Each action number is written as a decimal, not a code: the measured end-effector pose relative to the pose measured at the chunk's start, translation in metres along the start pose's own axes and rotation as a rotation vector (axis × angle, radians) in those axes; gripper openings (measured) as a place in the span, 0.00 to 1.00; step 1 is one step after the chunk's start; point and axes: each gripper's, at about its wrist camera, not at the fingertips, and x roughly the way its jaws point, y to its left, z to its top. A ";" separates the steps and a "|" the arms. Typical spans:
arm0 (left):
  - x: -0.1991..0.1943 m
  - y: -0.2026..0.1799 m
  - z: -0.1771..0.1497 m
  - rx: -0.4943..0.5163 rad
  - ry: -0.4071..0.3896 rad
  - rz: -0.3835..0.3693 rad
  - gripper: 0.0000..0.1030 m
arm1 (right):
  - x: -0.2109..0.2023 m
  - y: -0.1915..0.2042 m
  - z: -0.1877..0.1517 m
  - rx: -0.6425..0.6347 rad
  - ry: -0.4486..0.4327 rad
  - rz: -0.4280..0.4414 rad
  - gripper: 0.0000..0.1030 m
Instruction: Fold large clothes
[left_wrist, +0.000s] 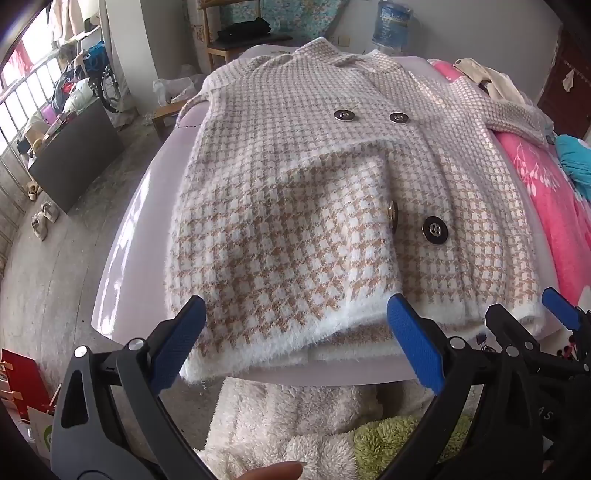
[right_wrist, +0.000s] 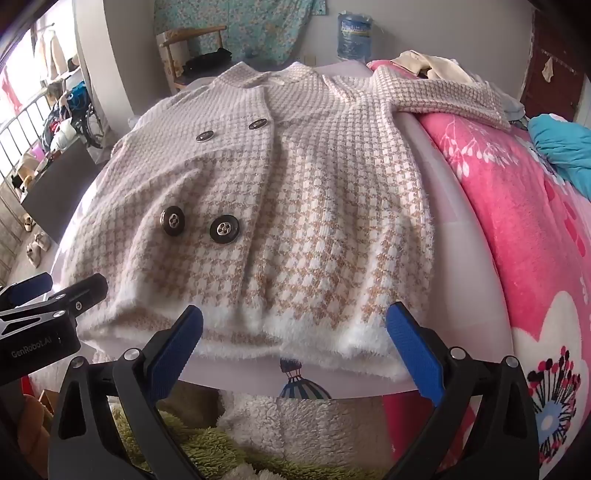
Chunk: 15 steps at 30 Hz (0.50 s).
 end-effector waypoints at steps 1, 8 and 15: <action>0.000 0.000 0.000 0.000 0.001 -0.001 0.92 | 0.000 0.000 0.000 0.000 -0.001 -0.001 0.94; -0.002 -0.001 -0.001 -0.001 0.000 -0.005 0.92 | -0.003 -0.001 0.001 0.002 0.002 -0.001 0.94; 0.002 -0.004 -0.002 -0.001 0.009 -0.007 0.92 | -0.002 0.002 0.002 -0.002 0.001 -0.008 0.94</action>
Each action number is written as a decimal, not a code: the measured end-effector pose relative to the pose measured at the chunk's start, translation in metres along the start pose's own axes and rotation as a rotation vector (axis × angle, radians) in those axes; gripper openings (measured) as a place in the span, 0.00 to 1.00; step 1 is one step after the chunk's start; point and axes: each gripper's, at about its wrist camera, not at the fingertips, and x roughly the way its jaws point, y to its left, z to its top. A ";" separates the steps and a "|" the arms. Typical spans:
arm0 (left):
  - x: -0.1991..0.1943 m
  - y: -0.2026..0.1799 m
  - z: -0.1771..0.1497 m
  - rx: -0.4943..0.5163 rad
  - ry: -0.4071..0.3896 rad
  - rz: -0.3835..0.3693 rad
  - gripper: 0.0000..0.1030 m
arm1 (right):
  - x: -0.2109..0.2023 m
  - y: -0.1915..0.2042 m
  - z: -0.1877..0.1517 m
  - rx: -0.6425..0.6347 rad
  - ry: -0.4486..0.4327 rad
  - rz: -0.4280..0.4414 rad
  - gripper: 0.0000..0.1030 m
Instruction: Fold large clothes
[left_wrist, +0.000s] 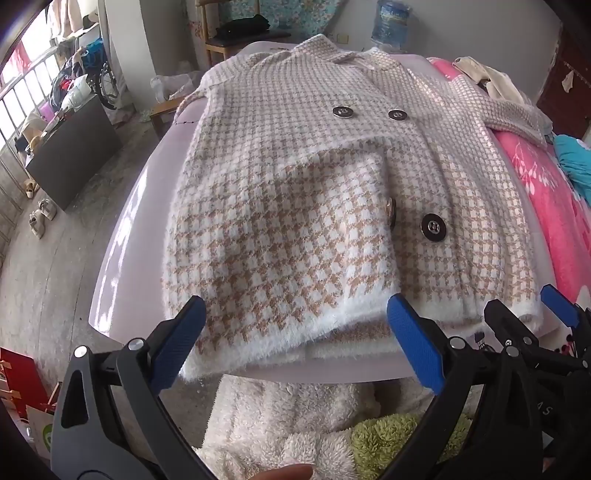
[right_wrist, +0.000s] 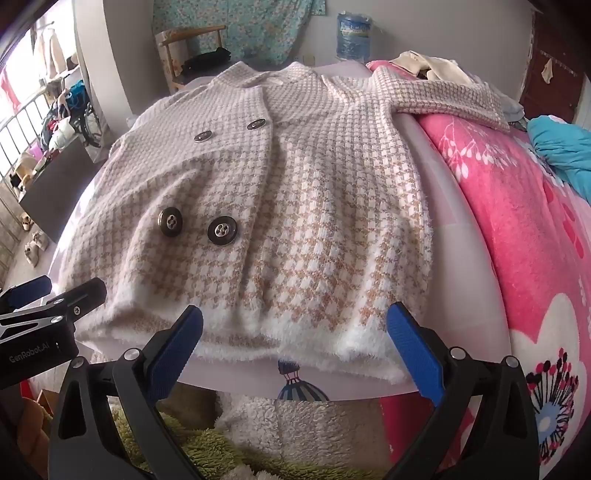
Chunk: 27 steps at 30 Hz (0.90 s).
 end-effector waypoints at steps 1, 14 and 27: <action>0.000 0.000 0.000 0.000 0.000 0.000 0.92 | 0.000 0.000 0.000 -0.001 0.000 -0.001 0.94; 0.000 0.002 0.001 -0.001 0.005 -0.004 0.92 | 0.004 0.000 0.002 -0.008 0.003 -0.003 0.94; 0.005 0.006 -0.001 -0.007 0.007 0.001 0.92 | 0.003 0.001 0.005 -0.010 -0.004 0.000 0.94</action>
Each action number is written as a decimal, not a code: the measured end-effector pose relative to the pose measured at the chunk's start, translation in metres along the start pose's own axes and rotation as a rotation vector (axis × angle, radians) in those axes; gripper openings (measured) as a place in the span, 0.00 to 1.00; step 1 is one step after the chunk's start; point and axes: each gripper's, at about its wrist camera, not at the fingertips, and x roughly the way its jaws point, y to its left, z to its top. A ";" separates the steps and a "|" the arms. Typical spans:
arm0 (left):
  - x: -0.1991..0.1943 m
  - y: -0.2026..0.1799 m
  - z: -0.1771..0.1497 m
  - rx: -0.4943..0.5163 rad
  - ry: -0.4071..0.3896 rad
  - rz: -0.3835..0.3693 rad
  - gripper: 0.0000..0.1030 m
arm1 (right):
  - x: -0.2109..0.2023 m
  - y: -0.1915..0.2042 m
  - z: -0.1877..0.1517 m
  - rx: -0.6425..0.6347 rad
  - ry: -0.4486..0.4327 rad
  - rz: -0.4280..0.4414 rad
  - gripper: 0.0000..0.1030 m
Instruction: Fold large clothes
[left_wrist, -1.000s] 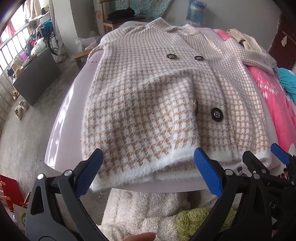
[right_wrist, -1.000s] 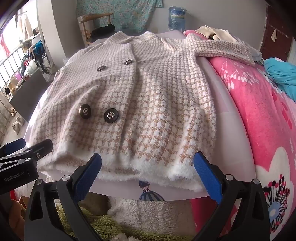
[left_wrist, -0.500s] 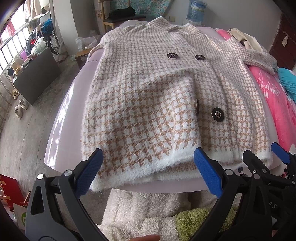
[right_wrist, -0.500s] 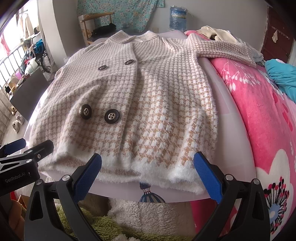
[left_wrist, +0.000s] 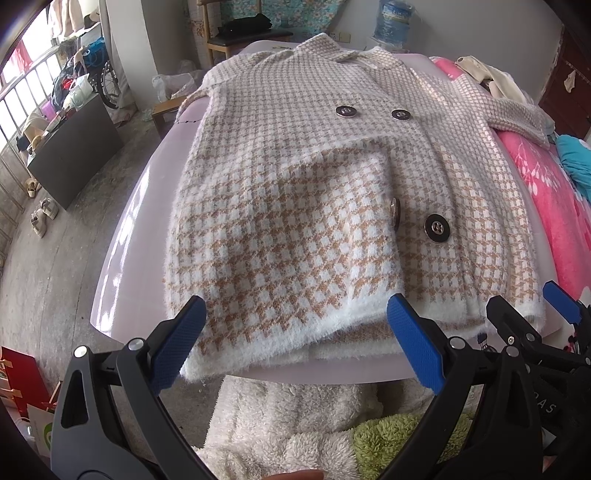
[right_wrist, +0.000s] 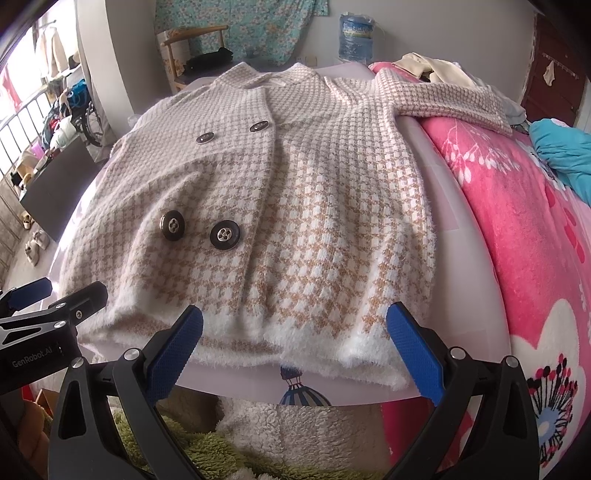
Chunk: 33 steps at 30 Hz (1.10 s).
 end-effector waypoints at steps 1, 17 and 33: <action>0.001 0.000 0.000 0.000 0.001 0.000 0.92 | 0.000 0.000 0.000 -0.002 0.000 -0.001 0.94; -0.002 0.003 0.001 -0.006 -0.001 -0.001 0.92 | -0.002 0.000 0.000 -0.001 -0.003 -0.019 0.94; -0.004 0.005 0.003 -0.008 -0.003 -0.001 0.92 | -0.002 0.001 0.000 -0.002 -0.004 -0.022 0.94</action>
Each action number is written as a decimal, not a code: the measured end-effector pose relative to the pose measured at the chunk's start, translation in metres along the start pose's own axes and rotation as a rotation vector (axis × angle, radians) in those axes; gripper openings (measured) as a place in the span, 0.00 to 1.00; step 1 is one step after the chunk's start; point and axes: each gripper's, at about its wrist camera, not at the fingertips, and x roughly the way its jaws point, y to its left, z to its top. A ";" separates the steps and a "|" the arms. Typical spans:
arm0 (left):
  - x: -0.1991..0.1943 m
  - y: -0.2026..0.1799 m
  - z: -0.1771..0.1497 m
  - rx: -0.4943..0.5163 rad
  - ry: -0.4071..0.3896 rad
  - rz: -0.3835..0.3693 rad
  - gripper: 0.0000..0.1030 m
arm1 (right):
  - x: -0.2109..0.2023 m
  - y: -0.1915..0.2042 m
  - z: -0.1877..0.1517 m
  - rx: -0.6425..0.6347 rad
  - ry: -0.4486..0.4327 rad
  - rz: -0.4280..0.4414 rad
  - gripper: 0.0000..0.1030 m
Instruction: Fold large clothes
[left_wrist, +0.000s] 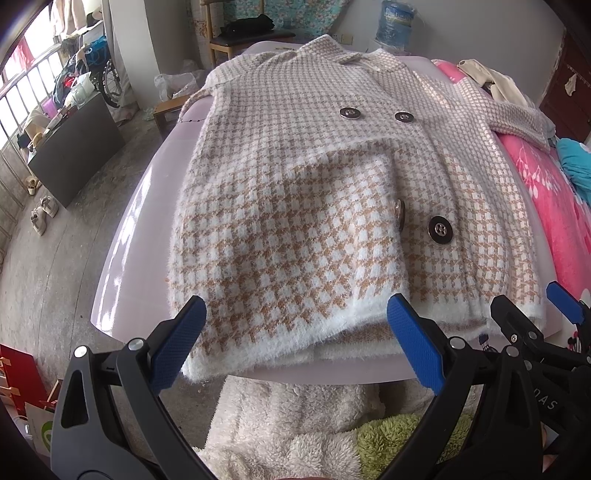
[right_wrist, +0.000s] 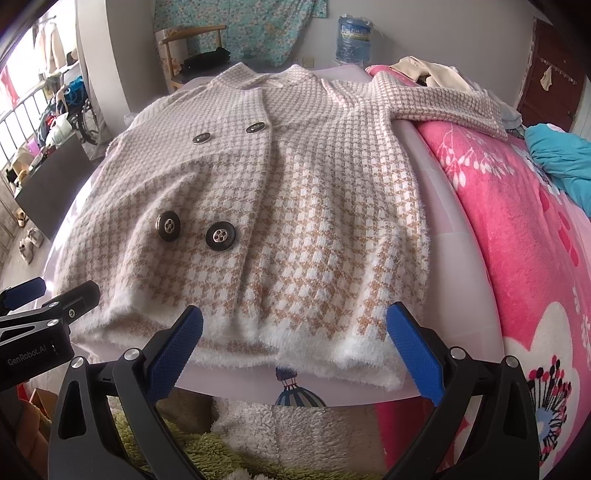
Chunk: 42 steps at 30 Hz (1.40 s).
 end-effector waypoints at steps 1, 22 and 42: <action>0.000 0.000 0.000 0.000 0.000 0.000 0.92 | 0.000 -0.001 0.000 -0.001 -0.001 -0.001 0.94; 0.000 0.003 0.002 0.001 -0.001 0.011 0.92 | -0.004 -0.002 0.004 -0.009 -0.019 -0.007 0.94; 0.015 0.021 0.055 -0.033 -0.012 0.063 0.92 | -0.003 0.012 0.074 -0.055 -0.140 -0.004 0.94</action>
